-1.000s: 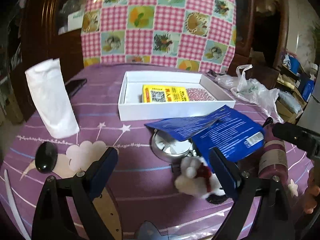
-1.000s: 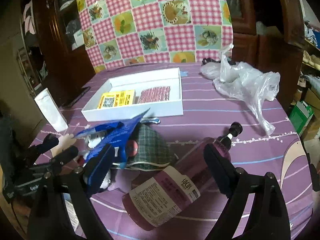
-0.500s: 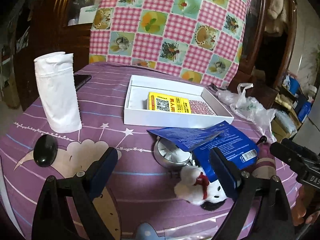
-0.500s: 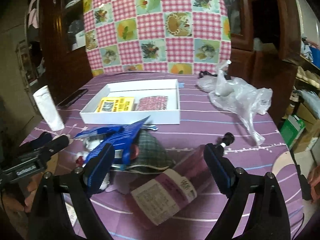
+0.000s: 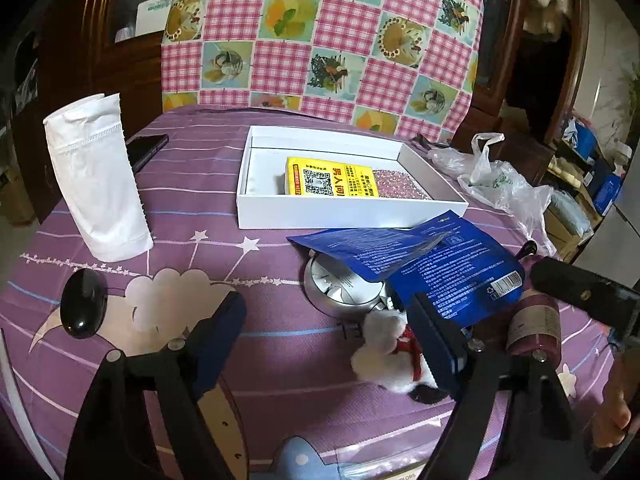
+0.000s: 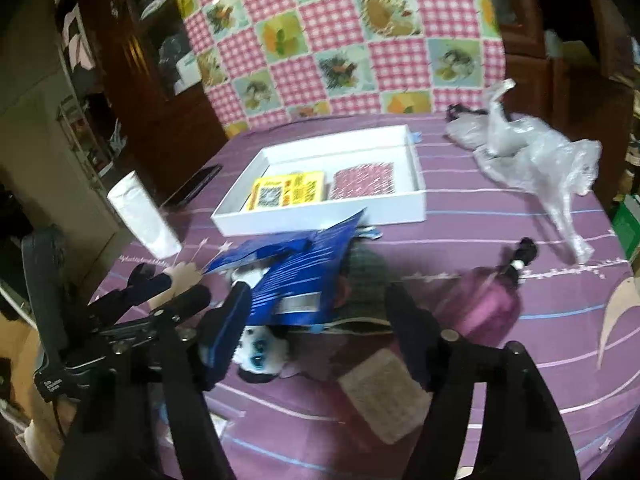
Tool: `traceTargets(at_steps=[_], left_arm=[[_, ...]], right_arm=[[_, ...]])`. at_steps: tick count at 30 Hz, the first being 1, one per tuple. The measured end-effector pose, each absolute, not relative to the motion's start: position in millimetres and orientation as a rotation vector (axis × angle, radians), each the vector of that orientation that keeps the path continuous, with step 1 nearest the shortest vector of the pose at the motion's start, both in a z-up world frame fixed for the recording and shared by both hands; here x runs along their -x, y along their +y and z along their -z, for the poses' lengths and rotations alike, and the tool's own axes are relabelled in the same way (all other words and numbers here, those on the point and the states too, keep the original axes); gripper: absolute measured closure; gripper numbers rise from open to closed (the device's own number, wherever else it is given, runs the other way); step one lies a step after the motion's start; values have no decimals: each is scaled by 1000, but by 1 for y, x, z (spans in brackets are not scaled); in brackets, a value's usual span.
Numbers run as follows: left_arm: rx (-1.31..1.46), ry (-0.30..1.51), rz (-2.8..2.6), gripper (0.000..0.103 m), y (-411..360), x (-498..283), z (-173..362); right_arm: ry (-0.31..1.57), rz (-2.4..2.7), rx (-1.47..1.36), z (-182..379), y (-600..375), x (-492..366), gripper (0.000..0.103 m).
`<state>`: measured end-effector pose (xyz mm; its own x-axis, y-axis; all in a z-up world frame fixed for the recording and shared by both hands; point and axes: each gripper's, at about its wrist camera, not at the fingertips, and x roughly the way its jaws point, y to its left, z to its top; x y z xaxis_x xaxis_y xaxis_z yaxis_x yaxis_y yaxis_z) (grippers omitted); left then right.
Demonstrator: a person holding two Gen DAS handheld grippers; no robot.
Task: Organize soft objects
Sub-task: 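Close the right gripper on the blue packet and lift it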
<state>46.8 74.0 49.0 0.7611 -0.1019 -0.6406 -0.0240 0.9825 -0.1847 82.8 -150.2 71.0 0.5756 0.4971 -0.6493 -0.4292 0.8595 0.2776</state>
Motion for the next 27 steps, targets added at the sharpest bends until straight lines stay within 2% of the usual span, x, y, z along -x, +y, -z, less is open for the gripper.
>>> traceTargets(at_steps=[4,7,9,14,20,27], left_arm=[[236,728,76,27,79,-49,-46],[236,736,72,28,79,-51,-43],[237,739,76,32,79,-51,-42],[233,748,93,33,76,-52,-40],[204,750,100,33,70,-52,-36],[199,755,106,32,70,-53,-35]], right_arm=[[844,-548,-82,-66,-138,-91,41],[890,-521,-97,-59,-136,-99,52],[927,-528,-144,-53,-138,-107,58],[944,-550,-238,-50,-142,-115,72],[912,-565,-252,-54,-135,-114,72],[982,-555,-358,-39,-129,-132,72]])
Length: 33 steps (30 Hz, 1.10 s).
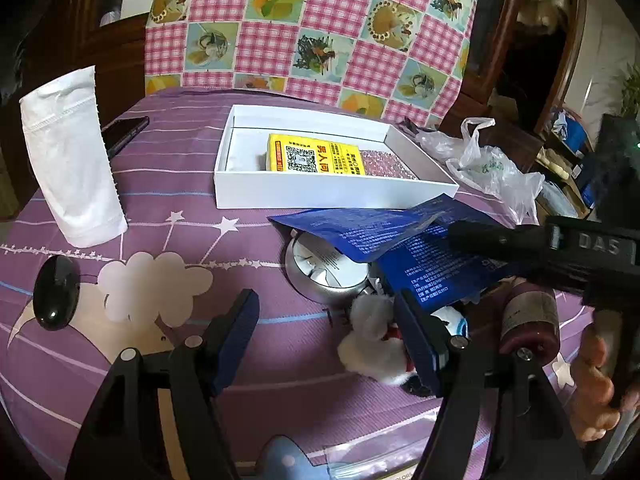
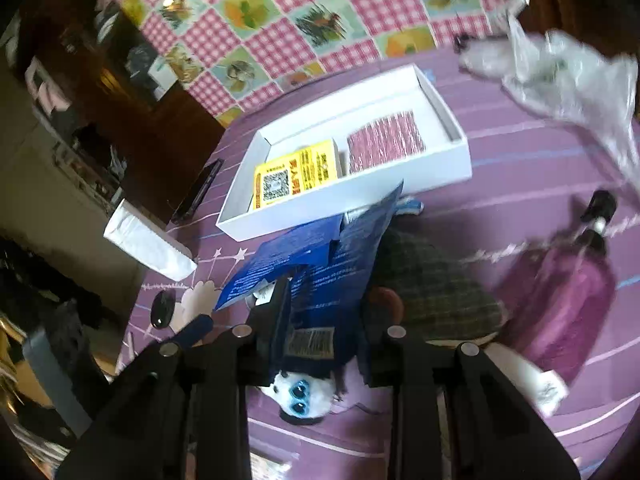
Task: Organize soft objects
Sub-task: 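Close the right gripper on the blue packet and lift it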
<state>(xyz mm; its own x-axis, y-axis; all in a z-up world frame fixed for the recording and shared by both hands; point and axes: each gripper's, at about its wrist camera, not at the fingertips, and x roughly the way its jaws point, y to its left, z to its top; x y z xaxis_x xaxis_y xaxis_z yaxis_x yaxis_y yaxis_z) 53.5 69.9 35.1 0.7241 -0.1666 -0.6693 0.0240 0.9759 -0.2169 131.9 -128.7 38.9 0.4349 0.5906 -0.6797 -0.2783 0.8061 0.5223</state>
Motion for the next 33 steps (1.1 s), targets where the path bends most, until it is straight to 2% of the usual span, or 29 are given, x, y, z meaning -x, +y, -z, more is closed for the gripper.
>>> traceTargets(at_steps=[3,5,10,19,33], left_arm=[[194,757,106,32,69,-53,-35],[191,755,107,32,68,-52,-35],[191,750,117,32,67,-52,-36],[215,702,154,33,69,-45,-44],[151,741,161,33,59,-48,-37]], right_arm=[[966,-561,-420,-34,-132,-131,74],[949,-566,-448,-33,-136,-128,86],[931,-569,-442,-35,-144,-124,91],[887,-608,-414,-53,-163,-108,93],[879,-602,-403,-55,-169,-108,93]])
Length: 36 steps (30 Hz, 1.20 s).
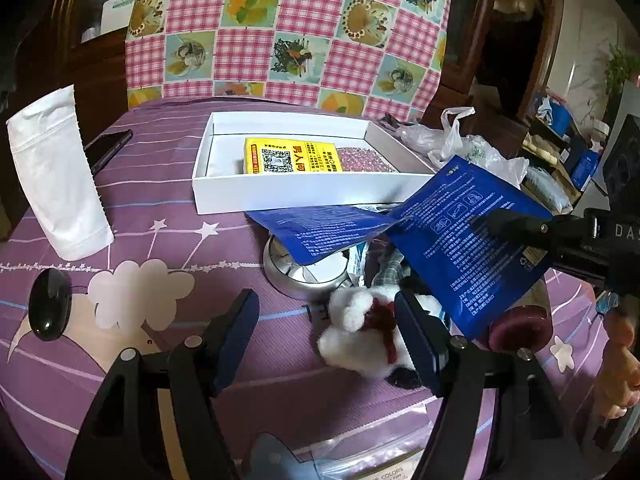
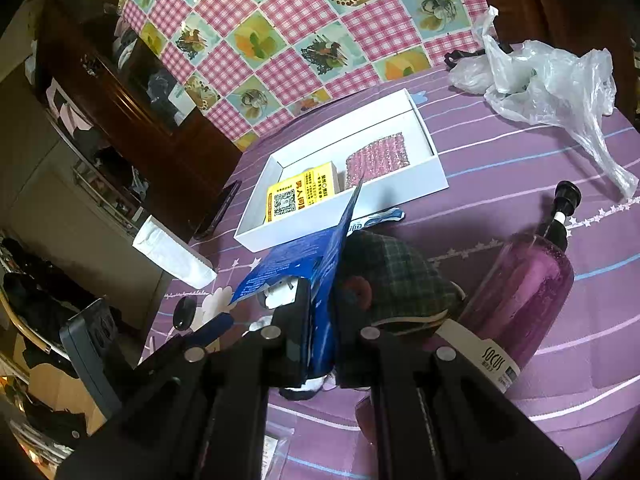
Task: Organize soft objects
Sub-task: 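Close the right gripper on the blue packet and lift it, then grasp the clear labelled plastic bag with the left gripper while the right holds the blue packet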
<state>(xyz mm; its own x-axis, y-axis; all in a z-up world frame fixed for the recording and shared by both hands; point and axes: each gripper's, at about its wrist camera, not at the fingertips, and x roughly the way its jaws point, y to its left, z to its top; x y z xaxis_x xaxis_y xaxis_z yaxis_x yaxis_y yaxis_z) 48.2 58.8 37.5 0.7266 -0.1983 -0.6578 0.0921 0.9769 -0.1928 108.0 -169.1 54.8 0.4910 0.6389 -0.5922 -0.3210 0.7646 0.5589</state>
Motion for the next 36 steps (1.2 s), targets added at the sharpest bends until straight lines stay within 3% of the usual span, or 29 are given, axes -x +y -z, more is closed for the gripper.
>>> traceTargets(at_steps=[14,23,26,30,36], left_arm=[[285,783,219,33,75,-50,-40],[227,753,96,32,62,-39,-49],[263,750,12,32,63,-30,-52],[297,784,-83,21,59,-13,-50],[352,808,-136,21,46,5,-38]], right_arm=[[849,-581,-379,-61,-173,-106,93],[780,-580,-368,-78,-182,-94,93],[758,-589,-363,-80,-185,-86,98],[753,-591,-355,-76,-185,-79,98],[773,-585,-344,-68,-184,-79,98]])
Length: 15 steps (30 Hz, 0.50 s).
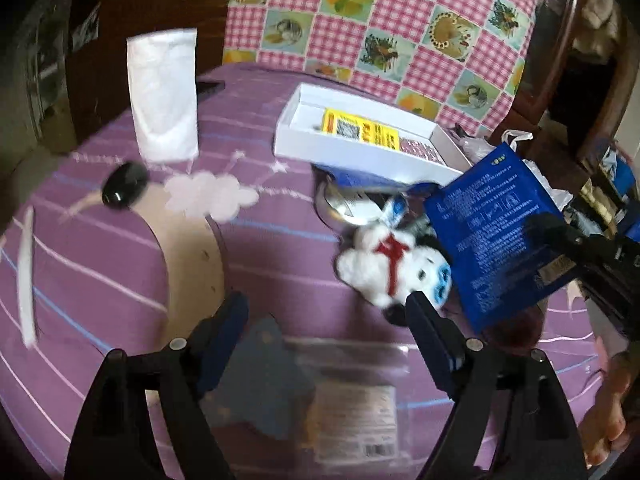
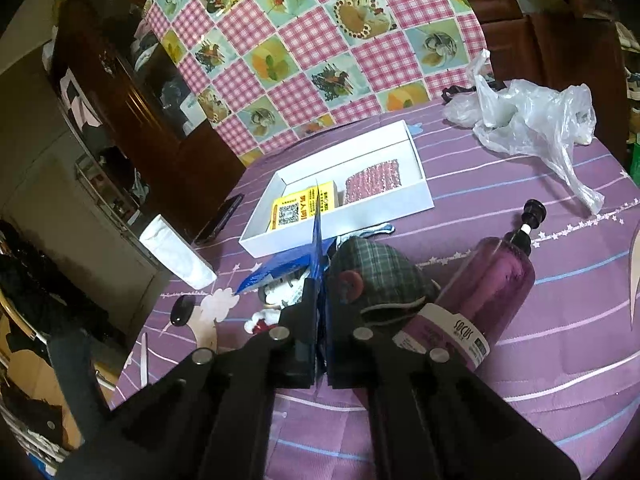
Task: Organize soft objects
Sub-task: 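Grasp the clear labelled plastic bag with the left gripper while the right holds the blue packet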
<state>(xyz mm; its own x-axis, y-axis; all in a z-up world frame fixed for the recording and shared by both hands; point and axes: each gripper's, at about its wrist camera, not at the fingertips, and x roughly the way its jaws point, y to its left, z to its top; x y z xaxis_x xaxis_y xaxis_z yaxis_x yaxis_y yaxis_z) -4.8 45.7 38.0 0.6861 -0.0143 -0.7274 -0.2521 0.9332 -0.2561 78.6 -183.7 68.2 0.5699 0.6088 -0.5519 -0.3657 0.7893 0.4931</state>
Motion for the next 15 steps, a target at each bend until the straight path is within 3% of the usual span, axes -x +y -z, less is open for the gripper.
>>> traceTargets(at_steps=[9,13,15], left_arm=[[334,809,-184,21,50,-31,-25],[322,662,-219,21,59,-32,-38],[277,672,-243,21,60,-36,-38]], right_arm=[[792,-575,-373,-65,-190,-84,98],[794,-563,-365,-64,-191,-85,98],[796,-568,-372,-64,-191,-86,98]])
